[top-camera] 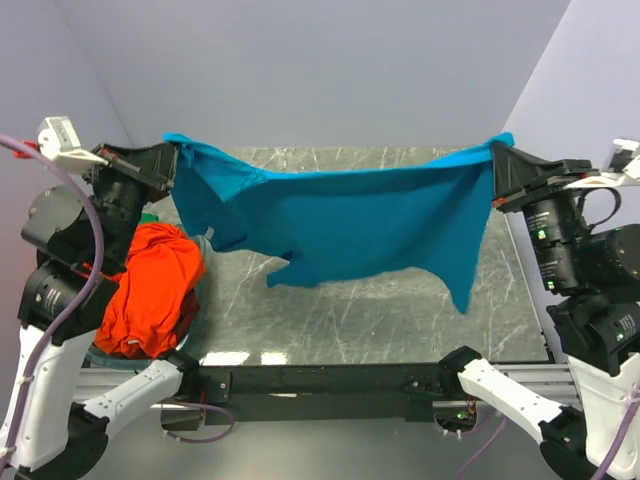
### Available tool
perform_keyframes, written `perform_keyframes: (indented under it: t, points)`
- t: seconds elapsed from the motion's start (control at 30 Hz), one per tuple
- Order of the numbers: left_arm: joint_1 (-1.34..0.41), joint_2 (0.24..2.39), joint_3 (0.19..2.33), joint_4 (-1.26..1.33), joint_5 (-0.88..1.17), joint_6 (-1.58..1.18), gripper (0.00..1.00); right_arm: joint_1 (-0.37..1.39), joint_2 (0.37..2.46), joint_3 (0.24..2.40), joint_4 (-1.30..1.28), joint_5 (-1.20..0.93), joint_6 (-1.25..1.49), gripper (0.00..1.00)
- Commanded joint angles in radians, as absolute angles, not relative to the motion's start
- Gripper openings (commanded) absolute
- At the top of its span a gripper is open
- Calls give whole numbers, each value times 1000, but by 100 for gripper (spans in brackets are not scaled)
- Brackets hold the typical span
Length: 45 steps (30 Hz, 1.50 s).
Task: Fold and stack the t-shirts
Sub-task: Flatten the tshirt out
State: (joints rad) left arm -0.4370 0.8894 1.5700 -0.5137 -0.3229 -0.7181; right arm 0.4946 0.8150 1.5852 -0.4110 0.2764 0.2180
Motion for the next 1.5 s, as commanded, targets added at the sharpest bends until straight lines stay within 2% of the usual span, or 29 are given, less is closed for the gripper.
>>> perform_keyframes:
  t: [0.0,0.1,0.13,0.17,0.27,0.37,0.4,0.5,0.6,0.67,0.77,0.87,0.9,0.97,1.0,1.07,1.1,1.13,1.2,1.3,1.4,1.43,1.47]
  points:
    - [-433,968,1589,-474,-293,-703,1,489,892,1617,-448,334,180,0]
    - [-433,1058,1603,-439,-437,-684,1,451,969,1621,-410,413,152,0]
    - [-428,1136,1626,-439,-458,-674,1,413,994,1632,-408,390,164,0]
    - [-419,1182,1656,-452,-457,-667,1,318,1047,1643,-410,277,181,0]
    - [-350,1371,1796,-454,-366,-647,1,209,1147,1646,-324,131,210,0]
    - [-272,1564,2004,-449,-278,-621,1,170,1283,1751,-287,45,176,0]
    - [-243,1613,2148,-468,-228,-605,1,166,1313,1785,-276,3,154,0]
    - [-218,1771,2401,-456,-151,-548,1,153,1426,1984,-268,-28,127,0]
    - [-212,1790,2433,-361,-103,-491,0,135,1515,2124,-336,-40,118,0]
    - [-209,1737,2381,-281,-89,-471,1,120,1543,2218,-380,-90,120,0]
    - [-207,1655,2301,-273,-120,-459,1,117,1494,2180,-397,-156,124,0]
    - [-206,1540,2104,-250,-94,-427,1,115,1378,1958,-359,-201,126,0]
    - [-206,1507,1962,-242,-92,-434,1,115,1344,1824,-348,-204,126,0]
    - [-207,1393,1796,-201,-62,-469,1,115,1263,1699,-344,-196,123,0]
    - [-207,1315,1631,-198,-57,-485,1,115,1237,1580,-350,-190,129,1]
    - [-210,1232,1461,-209,-89,-538,1,117,1177,1478,-379,-184,133,1]
    - [-218,1194,1284,-209,-87,-625,1,115,1157,1383,-396,-169,150,2]
    - [-222,1114,1194,-207,-77,-664,1,117,1134,1329,-423,-166,156,2]
    - [-271,1005,950,-237,-95,-757,1,118,1056,1172,-439,-131,213,3]
    - [-397,915,705,-329,-213,-926,1,118,968,989,-491,-126,326,7]
    - [-483,815,577,-441,-204,-1046,1,118,917,835,-575,-159,337,13]
    - [-497,801,569,-527,-213,-1067,9,118,895,801,-589,-173,339,18]
    - [-514,787,568,-558,-221,-1083,28,118,884,772,-600,-175,345,30]
